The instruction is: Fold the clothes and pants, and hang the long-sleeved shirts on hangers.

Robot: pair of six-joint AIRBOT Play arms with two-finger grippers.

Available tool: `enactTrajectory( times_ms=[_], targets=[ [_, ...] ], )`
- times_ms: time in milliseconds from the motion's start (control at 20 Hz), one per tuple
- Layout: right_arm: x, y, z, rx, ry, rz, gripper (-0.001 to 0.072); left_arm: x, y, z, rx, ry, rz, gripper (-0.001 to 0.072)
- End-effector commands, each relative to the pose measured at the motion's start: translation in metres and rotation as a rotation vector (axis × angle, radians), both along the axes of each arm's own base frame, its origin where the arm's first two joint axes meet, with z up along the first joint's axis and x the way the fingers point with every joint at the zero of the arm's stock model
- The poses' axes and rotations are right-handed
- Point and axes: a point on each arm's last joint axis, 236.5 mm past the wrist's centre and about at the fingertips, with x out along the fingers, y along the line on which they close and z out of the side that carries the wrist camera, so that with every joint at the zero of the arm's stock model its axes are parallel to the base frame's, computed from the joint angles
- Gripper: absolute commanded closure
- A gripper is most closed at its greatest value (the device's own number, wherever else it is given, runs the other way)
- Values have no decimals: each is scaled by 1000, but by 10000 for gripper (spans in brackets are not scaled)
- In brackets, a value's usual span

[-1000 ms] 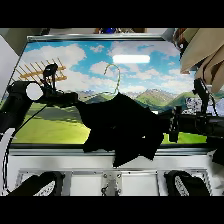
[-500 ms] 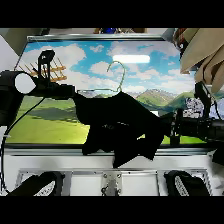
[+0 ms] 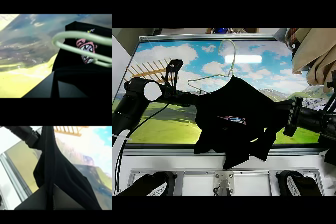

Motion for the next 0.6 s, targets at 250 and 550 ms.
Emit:
enactTrajectory(
  times_ms=[250, 550],
  targets=[
    [-15, 9, 4, 26, 11, 68, 700, 14, 34, 0, -6, -3, 104, 691],
    [-3, 5, 19, 80, -20, 18, 700, 9, 15, 2, -73, 16, 85, 691]
  ],
)
